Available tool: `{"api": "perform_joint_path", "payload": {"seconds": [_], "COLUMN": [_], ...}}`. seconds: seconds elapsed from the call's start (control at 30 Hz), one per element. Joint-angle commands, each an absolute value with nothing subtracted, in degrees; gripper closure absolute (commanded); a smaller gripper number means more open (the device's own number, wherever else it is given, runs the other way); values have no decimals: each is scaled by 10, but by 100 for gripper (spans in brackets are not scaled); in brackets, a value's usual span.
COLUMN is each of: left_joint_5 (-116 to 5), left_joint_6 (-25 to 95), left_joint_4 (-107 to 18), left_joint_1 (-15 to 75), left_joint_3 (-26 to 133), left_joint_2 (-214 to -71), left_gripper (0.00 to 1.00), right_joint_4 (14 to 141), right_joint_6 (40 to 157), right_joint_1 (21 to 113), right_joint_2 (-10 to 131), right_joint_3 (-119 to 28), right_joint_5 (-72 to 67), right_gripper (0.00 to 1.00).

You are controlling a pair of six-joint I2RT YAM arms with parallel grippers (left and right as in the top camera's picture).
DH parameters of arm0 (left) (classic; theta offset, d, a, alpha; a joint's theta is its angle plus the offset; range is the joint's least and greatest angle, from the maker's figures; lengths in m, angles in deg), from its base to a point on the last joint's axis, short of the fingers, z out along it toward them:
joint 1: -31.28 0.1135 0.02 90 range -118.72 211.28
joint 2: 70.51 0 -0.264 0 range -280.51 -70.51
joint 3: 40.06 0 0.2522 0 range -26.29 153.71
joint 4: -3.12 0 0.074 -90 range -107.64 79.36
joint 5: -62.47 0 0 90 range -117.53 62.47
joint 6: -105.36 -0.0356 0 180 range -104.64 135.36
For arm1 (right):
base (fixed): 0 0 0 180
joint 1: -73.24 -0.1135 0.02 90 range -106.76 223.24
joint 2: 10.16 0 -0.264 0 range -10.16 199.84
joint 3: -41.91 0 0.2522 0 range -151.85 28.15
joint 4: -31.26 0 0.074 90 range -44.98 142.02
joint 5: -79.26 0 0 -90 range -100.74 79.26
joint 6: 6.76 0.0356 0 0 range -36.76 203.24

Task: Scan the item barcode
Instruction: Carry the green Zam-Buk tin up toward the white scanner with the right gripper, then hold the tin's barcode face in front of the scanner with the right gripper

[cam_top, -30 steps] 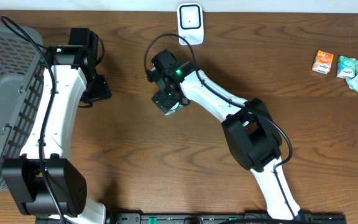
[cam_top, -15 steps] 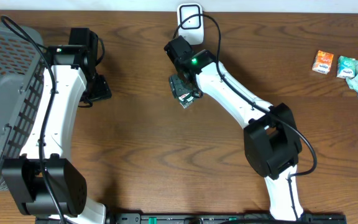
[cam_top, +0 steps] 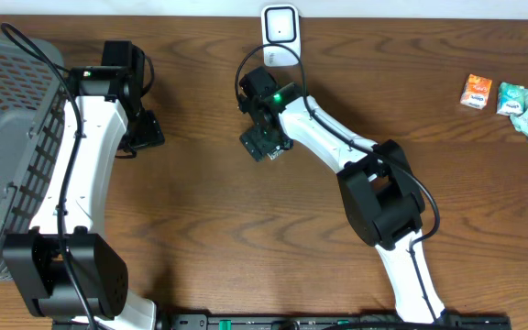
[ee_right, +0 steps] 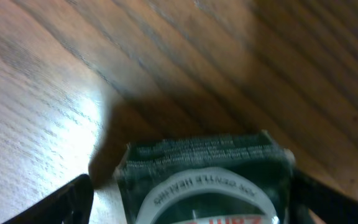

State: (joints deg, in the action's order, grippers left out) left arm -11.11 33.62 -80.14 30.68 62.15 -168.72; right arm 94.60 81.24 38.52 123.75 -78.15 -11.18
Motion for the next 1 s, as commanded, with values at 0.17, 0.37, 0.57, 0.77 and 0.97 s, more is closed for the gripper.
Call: {"api": "perform_joint_path", "payload": {"seconds": [0.17, 0.37, 0.57, 0.77, 0.97], "left_joint_5": [-110, -110, -110, -110, -110], "left_joint_6": [347, 347, 347, 347, 347], "left_joint_4": [-805, -805, -805, -805, -805], "left_joint_1": [307, 307, 307, 307, 307], "left_joint_3": [627, 627, 627, 627, 627], "left_joint_2": [-1685, -1685, -1685, -1685, -1685], "left_gripper": [2, 3, 2, 2, 2], "right_joint_4": [980, 986, 987, 986, 992], "right_joint_6": [868, 978, 1183, 1399, 1360], "right_joint_1": [399, 411, 455, 488, 485], "right_joint_2": [1248, 1246, 1246, 1246, 1246], "right_joint_3": [-780, -783, -797, -797, -797], "right_joint_5": [-112, -113, -79, 149, 178], "right_gripper": [33, 40, 40, 18, 1]}}
